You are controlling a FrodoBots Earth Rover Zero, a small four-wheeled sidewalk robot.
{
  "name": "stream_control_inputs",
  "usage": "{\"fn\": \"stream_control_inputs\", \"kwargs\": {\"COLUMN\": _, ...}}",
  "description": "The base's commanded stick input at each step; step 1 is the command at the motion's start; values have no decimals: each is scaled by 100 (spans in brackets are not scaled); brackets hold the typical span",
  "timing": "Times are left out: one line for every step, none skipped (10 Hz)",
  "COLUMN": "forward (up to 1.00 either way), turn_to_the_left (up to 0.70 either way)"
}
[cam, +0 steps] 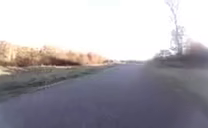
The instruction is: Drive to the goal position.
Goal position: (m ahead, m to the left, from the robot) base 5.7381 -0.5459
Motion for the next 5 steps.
{"fn": "stream_control_inputs", "kwargs": {"forward": 100, "turn_to_the_left": -38}}
{"fn": "stream_control_inputs", "kwargs": {"forward": 100, "turn_to_the_left": -34}}
{"fn": "stream_control_inputs", "kwargs": {"forward": 100, "turn_to_the_left": -26}}
{"fn": "stream_control_inputs", "kwargs": {"forward": 100, "turn_to_the_left": -18}}
{"fn": "stream_control_inputs", "kwargs": {"forward": 100, "turn_to_the_left": -10}}
